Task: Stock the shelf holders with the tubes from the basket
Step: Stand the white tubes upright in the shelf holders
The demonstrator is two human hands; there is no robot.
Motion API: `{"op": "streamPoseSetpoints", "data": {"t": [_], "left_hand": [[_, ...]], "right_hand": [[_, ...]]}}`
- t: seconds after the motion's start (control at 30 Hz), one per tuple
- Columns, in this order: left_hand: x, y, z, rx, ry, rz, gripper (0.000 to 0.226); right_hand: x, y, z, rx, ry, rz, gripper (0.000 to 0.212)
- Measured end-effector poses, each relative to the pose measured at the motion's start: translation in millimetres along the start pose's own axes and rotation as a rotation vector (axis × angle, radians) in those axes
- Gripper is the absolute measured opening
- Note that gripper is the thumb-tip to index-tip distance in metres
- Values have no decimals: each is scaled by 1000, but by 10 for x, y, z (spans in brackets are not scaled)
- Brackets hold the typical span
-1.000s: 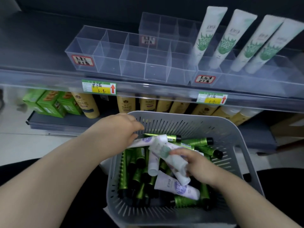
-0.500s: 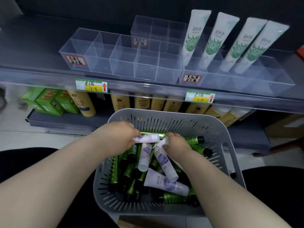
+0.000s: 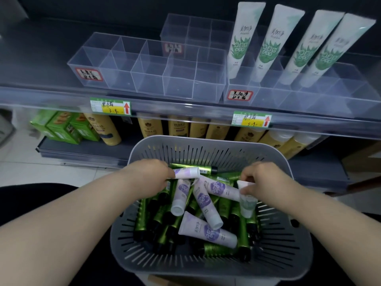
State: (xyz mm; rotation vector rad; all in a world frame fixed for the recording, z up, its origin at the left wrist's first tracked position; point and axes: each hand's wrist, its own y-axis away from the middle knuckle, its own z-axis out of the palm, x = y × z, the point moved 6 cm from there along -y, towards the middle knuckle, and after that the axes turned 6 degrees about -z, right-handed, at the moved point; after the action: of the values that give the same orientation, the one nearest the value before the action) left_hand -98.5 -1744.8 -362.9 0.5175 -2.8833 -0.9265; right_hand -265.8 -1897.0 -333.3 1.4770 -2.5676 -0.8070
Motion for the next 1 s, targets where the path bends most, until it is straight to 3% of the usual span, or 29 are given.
{"op": "streamPoseSetpoints", "data": {"t": [0.13,0.2,0.4,0.6,0.7,0.77,0.87,1.0], "left_hand": [[42,-232,130,-55,37,-100,34],[79,-302,211,-80,108,-176,32],[305,-353,492,-87,385,-332,52],[516,-341,488,-116,378,-441,39],[498,-296,500,-163,475,-469,20],[469,-219,481,-172,624,-463,26],[485,-78,489,-188,1056,-416,35],[697,65,424,-136,1619,-224,32]], "right_hand": [[96,99,-71,49,-21,0,20],[92,41,25,-31,31,4,25],[40,-19,158,-66,89,-55,24],[85,56,84,-72,102,-39,15],[80,71,50,-92,137,-39,17],[74,75,37,-101,143,-41,18],[62,119,-15,-118,134,-40,21],[17,276,-213,-61,12,-58,24]]}}
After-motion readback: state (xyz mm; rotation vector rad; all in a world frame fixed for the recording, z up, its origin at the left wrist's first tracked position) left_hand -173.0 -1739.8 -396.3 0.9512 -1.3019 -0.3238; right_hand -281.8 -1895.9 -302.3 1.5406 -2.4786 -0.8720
